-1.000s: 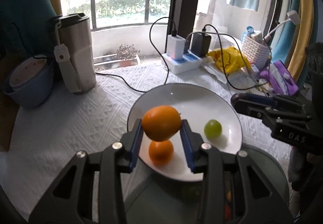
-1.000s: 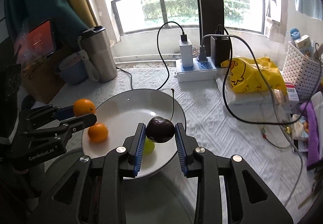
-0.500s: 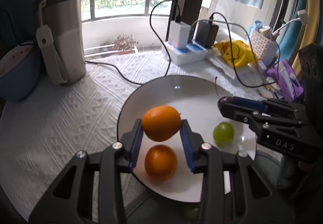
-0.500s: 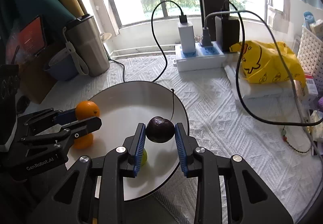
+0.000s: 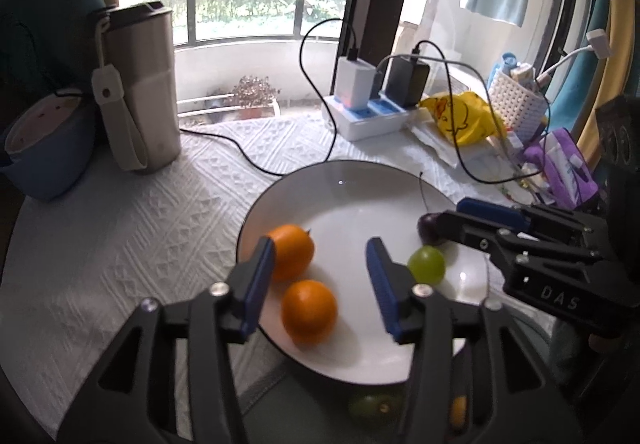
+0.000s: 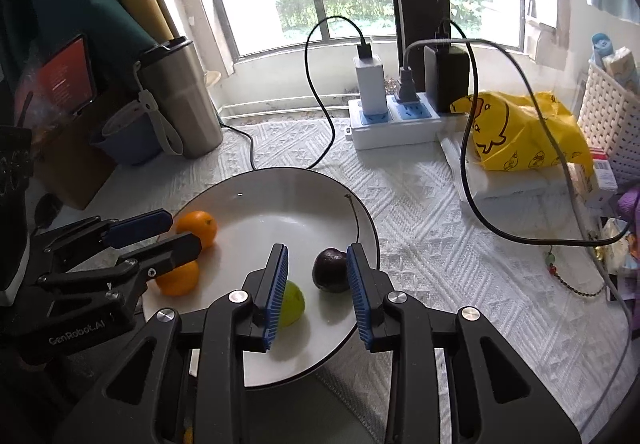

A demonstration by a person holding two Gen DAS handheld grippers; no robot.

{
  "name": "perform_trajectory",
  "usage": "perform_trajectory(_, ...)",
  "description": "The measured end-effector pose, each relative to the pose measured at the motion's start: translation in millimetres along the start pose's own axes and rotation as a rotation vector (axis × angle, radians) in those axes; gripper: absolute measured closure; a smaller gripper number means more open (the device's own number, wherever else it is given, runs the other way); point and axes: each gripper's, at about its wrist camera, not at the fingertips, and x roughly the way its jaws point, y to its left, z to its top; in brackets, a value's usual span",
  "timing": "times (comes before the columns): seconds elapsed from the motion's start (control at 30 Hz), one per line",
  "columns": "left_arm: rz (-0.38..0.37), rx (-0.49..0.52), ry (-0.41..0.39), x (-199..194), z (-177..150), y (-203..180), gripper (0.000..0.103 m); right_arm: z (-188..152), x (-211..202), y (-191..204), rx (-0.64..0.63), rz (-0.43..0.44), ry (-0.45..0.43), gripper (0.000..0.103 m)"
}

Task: Organize fruits
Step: 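Carry the orange and plum onto the white plate and open both tools, then move both open tools back over the remaining fruits on the mat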

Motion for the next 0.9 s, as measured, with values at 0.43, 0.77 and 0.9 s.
perform_trajectory(0.43,-0.015,-0.003,-0.095,-66,-9,-9,0.021,-7,-61,28,-0.023,-0.014,-0.081,0.07)
perform_trajectory(0.77,-0.006,0.006,-0.141,-114,-31,-16,0.02,-25,-106,45,-0.031,-0.03,-0.131,0.07)
perform_trajectory(0.9,-0.004,0.006,-0.153,-129,-42,-17,0.02,-33,-120,50,-0.034,-0.034,-0.142,0.07)
